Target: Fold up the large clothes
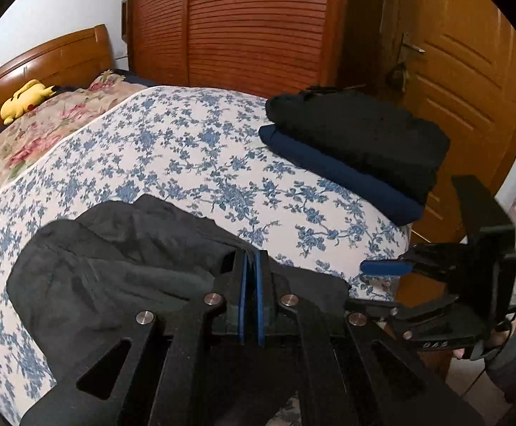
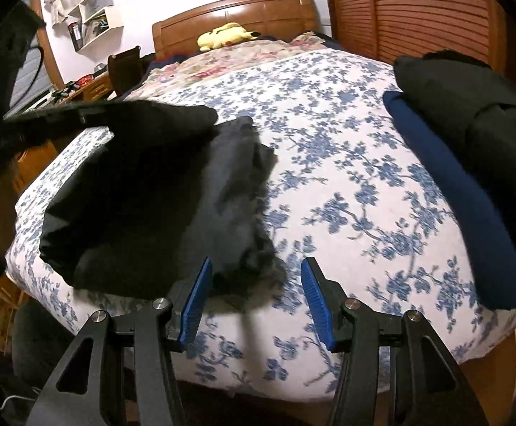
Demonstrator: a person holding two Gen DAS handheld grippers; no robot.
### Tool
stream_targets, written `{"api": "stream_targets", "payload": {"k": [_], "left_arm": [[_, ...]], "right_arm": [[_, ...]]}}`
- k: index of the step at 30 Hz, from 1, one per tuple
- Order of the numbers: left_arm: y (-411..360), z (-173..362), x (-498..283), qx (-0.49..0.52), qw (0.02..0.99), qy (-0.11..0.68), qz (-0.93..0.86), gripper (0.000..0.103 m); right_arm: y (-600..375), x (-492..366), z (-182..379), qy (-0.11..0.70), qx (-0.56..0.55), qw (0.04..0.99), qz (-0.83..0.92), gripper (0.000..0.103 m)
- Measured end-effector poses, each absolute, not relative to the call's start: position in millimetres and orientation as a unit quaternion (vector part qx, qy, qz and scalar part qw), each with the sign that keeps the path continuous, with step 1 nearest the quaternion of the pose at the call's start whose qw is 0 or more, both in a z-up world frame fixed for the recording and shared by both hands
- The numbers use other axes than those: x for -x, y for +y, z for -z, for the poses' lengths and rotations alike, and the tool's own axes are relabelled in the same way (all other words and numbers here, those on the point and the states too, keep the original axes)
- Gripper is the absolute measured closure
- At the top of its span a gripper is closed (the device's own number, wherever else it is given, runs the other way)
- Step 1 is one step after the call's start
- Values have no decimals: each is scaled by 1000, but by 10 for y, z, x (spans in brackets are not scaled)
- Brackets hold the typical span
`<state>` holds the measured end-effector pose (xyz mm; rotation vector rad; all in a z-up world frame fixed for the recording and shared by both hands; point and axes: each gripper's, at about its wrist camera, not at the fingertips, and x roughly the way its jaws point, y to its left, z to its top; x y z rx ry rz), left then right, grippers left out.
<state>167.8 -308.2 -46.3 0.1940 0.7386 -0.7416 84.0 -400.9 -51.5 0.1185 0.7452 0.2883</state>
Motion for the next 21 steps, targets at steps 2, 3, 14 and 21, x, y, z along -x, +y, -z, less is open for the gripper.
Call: {"api": "stream_targets", "payload": {"k": [2, 3, 14, 21], "left_arm": [[-3030, 454, -1675, -83, 864, 353, 348, 99], [-2989, 437, -1675, -77, 866, 354, 346, 99], [-2466, 135, -1526, -59, 886, 321, 330, 70], [-1892, 173, -1430, -60, 899, 319, 295, 67]], "right_arm": [[-4028, -834, 476, 363, -58, 920, -139, 49], [-4027, -820, 455, 363, -57, 920, -137, 49], [-3842, -948, 106, 331, -39, 932, -142, 49], [-3494, -1052, -157, 305, -19, 938, -161, 49]]}}
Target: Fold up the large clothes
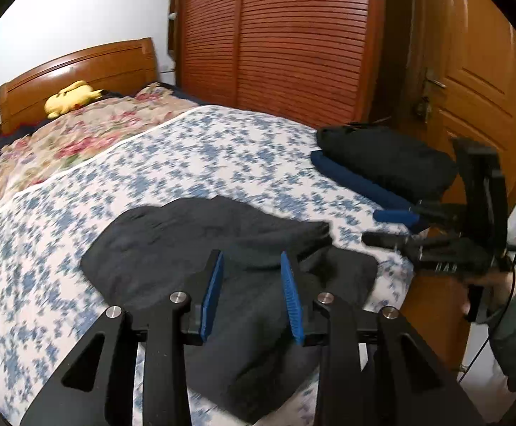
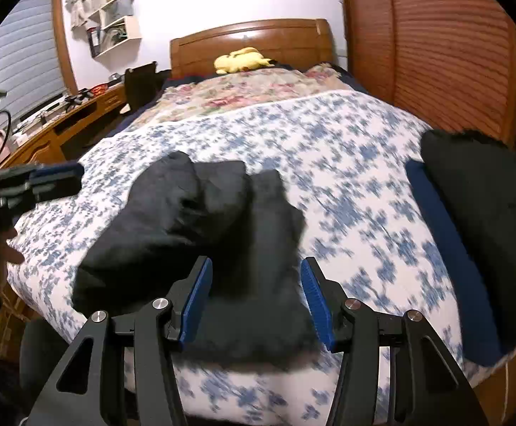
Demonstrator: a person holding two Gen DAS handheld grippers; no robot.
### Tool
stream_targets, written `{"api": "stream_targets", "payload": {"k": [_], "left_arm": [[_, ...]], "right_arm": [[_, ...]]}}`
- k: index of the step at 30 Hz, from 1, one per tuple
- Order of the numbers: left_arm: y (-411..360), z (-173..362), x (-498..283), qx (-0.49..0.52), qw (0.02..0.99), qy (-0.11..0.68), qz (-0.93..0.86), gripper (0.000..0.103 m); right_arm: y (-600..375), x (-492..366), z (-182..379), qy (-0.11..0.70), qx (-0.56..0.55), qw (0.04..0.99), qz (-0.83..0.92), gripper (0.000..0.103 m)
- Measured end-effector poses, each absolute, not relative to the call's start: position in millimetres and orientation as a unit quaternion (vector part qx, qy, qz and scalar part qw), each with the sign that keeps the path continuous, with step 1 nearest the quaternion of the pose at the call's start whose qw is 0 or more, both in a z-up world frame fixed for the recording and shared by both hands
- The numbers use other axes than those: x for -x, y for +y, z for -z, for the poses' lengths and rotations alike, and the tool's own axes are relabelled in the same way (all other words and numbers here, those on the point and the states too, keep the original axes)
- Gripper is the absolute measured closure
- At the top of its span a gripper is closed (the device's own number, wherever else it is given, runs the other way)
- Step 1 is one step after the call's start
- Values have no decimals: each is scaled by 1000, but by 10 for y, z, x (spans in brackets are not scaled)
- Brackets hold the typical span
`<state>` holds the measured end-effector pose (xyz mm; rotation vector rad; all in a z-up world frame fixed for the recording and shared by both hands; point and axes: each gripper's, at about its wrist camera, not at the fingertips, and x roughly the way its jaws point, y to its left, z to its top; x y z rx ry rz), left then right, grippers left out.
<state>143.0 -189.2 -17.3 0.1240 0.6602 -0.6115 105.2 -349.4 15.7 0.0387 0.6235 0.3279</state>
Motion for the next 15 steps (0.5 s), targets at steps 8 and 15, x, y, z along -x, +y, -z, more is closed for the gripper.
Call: {"api": "stream_targets", "payload": {"k": [8, 15], "left_arm": [[-1196, 332, -1296, -42, 908, 327, 259, 52], [-644, 466, -1247, -19, 915, 333, 227, 52]], "right_arm": [[-2963, -1325, -286, 294, 4, 935, -199, 49], [-2605, -1734, -201, 317, 28, 926, -205, 49]]}}
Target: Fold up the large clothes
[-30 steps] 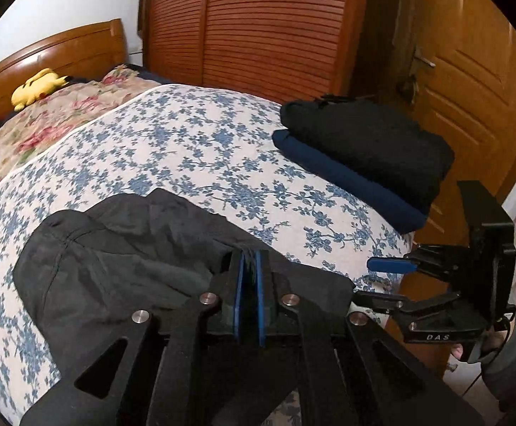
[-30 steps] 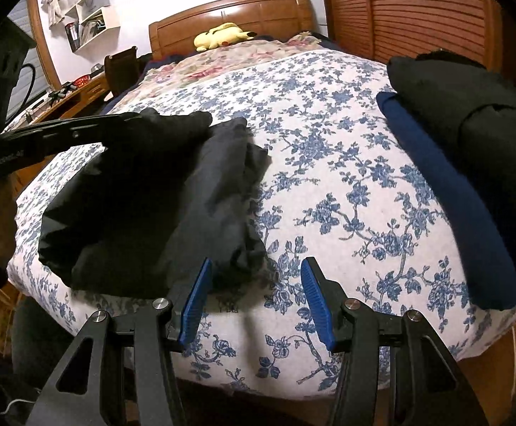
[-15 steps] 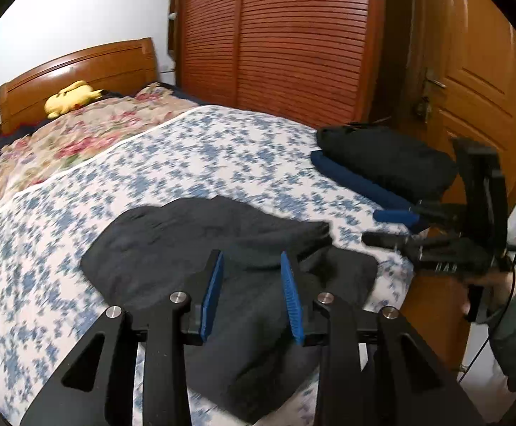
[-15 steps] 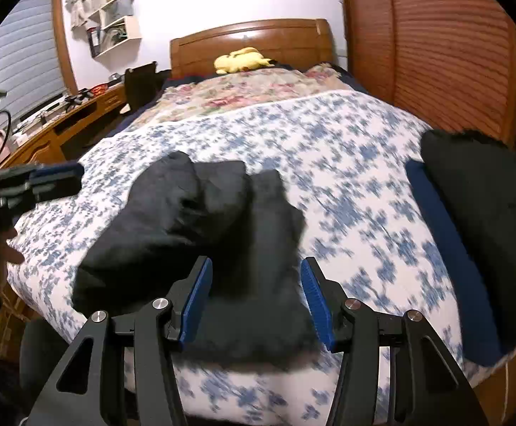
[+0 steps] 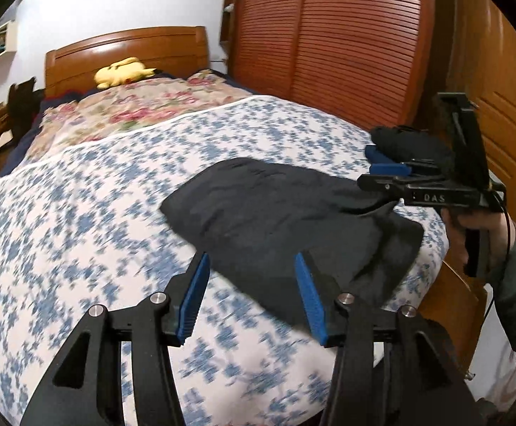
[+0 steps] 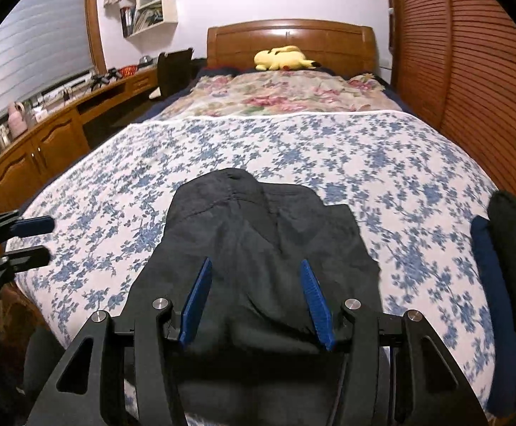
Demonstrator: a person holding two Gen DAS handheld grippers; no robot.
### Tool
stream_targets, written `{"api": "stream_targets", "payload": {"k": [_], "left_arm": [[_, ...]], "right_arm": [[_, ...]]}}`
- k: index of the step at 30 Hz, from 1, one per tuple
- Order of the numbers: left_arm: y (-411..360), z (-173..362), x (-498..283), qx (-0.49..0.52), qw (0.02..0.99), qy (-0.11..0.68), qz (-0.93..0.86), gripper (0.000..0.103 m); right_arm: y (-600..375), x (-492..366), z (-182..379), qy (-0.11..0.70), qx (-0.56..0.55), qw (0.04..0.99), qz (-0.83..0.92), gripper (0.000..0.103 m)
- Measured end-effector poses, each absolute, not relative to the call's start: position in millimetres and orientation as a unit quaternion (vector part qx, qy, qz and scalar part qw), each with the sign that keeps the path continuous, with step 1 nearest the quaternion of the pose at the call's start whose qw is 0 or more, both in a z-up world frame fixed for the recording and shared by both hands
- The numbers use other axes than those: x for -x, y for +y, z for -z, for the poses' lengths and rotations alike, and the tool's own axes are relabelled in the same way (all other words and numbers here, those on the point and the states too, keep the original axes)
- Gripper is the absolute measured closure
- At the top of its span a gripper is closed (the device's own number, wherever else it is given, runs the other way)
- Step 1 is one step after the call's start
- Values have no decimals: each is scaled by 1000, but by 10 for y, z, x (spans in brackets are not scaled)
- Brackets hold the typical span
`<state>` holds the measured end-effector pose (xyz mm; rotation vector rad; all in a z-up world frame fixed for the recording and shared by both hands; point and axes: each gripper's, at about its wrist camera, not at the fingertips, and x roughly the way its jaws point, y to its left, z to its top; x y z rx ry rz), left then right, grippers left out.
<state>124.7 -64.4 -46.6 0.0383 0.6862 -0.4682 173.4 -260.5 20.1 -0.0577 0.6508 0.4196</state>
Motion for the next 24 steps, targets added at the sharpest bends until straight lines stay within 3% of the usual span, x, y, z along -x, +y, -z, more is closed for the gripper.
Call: {"api": "stream_targets", "payload": {"k": [10, 15, 24], "left_arm": [[-147, 650, -1222, -4, 920, 340, 194, 52], [-55, 734, -1217, 5, 919, 344, 190, 52], [20, 894, -1208, 20, 916, 354, 187, 52]], "right_arm": [[-2392, -2085, -109, 364, 50, 910, -192, 49], [-2375, -2187, -86, 383, 59, 904, -181, 39], [-2422, -2328, 79, 446, 46, 874, -188, 38]]}}
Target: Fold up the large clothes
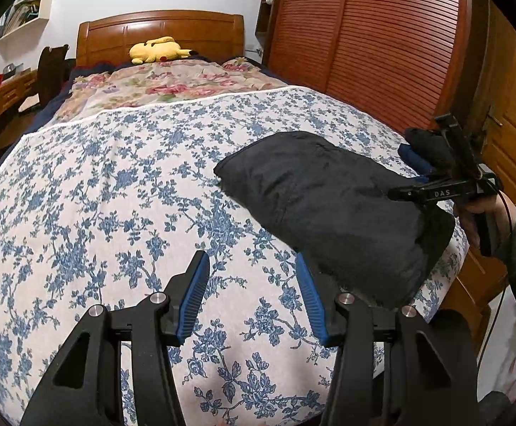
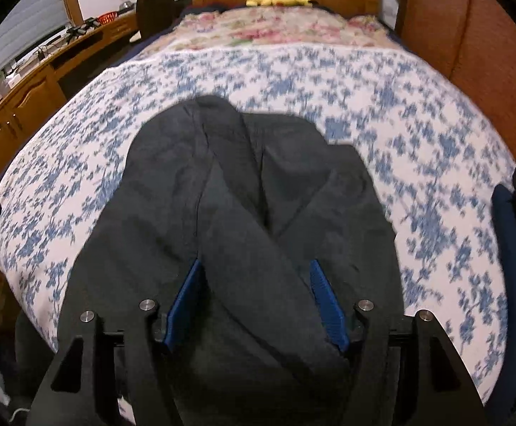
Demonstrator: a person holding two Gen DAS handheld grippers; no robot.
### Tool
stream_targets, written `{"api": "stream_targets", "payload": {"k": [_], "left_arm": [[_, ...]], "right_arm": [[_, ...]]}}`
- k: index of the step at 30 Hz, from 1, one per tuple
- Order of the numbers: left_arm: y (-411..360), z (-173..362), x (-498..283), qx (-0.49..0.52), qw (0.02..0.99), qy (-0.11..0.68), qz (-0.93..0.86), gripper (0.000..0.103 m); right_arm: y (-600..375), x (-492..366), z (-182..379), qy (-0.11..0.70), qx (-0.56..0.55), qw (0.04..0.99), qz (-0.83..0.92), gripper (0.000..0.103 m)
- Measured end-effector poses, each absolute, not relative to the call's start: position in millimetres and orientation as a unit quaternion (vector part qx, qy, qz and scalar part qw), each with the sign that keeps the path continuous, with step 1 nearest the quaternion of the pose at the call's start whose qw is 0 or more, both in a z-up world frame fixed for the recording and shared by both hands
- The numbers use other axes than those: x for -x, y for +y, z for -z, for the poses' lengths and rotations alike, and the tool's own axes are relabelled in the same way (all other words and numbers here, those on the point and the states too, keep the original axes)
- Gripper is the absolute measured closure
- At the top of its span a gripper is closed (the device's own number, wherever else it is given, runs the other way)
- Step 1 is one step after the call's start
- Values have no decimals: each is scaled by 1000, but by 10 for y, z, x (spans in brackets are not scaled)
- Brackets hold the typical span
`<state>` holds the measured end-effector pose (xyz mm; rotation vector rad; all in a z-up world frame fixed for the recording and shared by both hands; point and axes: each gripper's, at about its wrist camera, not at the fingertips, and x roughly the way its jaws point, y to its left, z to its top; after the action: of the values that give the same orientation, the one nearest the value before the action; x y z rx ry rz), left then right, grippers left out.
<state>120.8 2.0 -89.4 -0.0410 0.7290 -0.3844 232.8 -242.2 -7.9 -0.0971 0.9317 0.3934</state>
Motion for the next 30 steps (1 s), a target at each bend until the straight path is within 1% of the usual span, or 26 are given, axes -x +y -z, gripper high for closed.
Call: {"api": "stream_targets", "payload": {"k": [7, 8, 9, 10, 12, 15, 21, 24, 30], "left_arm": [[48, 964, -1190, 22, 914, 362, 183, 52], [49, 968, -1188, 23, 914, 363, 183, 52], [50, 971, -1187, 23, 913, 363, 182, 52], [50, 971, -1184, 23, 913, 363, 182, 52], [46, 973, -1185, 24, 913, 364, 182, 52], [27, 967, -1184, 24, 913, 363, 184, 52], [-34, 941, -1166, 20, 913, 362, 188, 52], [-60, 937, -1168, 19, 912, 362, 189, 52], [-177, 912, -1237, 18, 911, 361, 198, 52]], "right_arm": [[-2461, -2307, 35, 440, 15, 876, -198, 38], [-2451, -2297, 24, 438, 15, 876, -202, 41], [-2448, -2274, 23, 437, 15, 876, -204, 50], [-2431, -2257, -3, 433, 19, 878, -205, 55], [-2441, -2204, -23, 429, 21, 879, -208, 76], [-2482, -2126, -60, 423, 18, 879, -220, 84], [-2498, -1964, -119, 407, 28, 882, -236, 90], [-2474, -1833, -222, 381, 34, 891, -247, 94], [-2551, -1507, -541, 321, 36, 913, -251, 96]]}}
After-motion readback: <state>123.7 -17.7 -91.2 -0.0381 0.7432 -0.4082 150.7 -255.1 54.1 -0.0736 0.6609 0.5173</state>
